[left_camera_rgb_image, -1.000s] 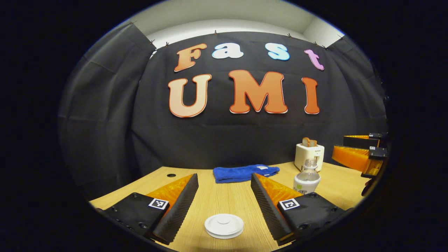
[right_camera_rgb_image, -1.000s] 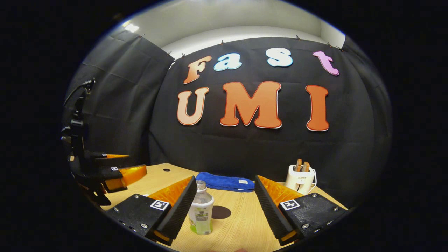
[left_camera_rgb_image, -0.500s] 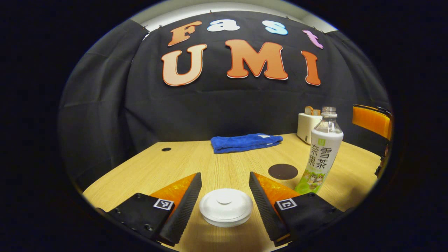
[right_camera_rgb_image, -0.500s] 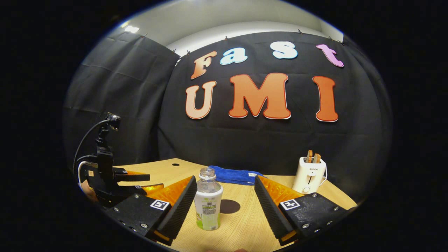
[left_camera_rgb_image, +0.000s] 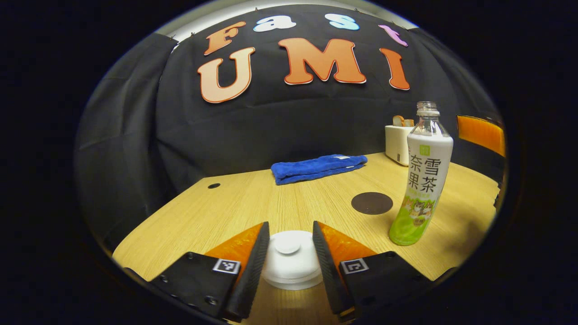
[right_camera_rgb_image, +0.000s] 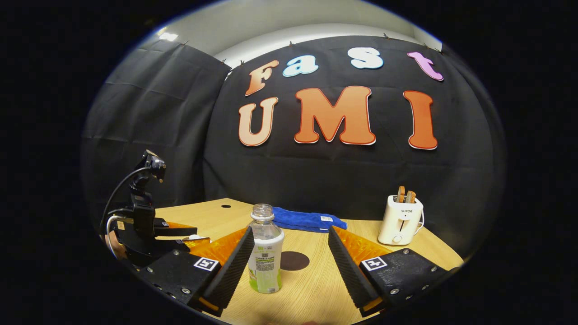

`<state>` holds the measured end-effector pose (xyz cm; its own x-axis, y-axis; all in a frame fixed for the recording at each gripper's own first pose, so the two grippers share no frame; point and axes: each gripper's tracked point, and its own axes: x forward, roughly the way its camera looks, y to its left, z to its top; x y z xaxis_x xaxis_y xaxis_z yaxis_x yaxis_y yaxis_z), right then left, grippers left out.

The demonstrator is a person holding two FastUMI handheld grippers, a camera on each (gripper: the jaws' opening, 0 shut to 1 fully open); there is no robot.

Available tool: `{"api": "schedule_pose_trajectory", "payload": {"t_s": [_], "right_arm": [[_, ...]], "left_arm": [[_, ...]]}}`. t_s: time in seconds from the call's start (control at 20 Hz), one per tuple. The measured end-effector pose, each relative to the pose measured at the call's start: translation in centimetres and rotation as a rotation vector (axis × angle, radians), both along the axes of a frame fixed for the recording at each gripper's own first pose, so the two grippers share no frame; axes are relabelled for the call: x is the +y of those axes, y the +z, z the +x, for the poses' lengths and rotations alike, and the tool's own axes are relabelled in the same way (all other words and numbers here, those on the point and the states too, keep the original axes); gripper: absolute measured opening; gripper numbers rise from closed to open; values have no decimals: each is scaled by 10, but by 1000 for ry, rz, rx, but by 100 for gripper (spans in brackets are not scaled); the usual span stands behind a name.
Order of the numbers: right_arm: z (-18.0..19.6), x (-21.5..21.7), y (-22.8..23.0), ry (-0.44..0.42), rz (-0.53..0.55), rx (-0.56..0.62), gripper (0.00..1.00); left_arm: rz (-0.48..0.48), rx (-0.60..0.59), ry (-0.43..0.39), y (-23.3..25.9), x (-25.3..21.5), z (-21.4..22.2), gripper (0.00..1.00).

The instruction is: Open the teacup lid with one hand, grasp the water bottle and pour water into the teacup with the other hand; after pouring, place the water bottle on the coaster and then close the teacup lid.

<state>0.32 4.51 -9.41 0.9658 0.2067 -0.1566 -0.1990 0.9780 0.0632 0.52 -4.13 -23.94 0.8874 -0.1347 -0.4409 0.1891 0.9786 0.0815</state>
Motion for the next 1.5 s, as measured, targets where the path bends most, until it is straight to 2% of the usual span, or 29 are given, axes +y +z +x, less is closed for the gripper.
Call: {"api": "schedule_pose_trajectory", "payload": {"t_s": [0.05, 0.2, 0.3, 0.35, 0.55, 0.6, 0.85, 1.25, 1.35, 1.4, 1.5], "right_arm": [[0, 0, -1, 0, 0, 2, 99], [0, 1, -3, 2, -2, 5, 99], [1, 1, -3, 6, -6, 5, 99], [0, 2, -5, 9, -7, 6, 99], [-1, 9, -6, 31, -10, 10, 99], [-2, 12, -8, 38, -11, 12, 99], [-4, 27, -13, 75, -29, 26, 99], [1, 55, -56, 120, -65, 151, 99], [5, 58, -69, 113, -79, 190, 96], [6, 60, -76, 108, -87, 211, 93], [8, 61, -88, 97, -106, 245, 87]], "left_arm": [[1, -4, -6, 0, -2, 0, 56], [7, -14, 22, 1, 4, 4, 50], [-1, -15, 32, 1, 6, 3, 32], [-2, -22, 29, 2, 5, 4, 35], [-38, -54, 53, 13, 10, 5, 35], [-55, -61, 60, 15, 12, 8, 28], [-78, -108, 105, 35, 30, 9, 28], [-82, -185, 178, 74, 73, 3, 28], [-76, -187, 194, 74, 82, 0, 24], [-73, -182, 201, 71, 86, -1, 28], [-70, -171, 216, 66, 96, -6, 28]]}}
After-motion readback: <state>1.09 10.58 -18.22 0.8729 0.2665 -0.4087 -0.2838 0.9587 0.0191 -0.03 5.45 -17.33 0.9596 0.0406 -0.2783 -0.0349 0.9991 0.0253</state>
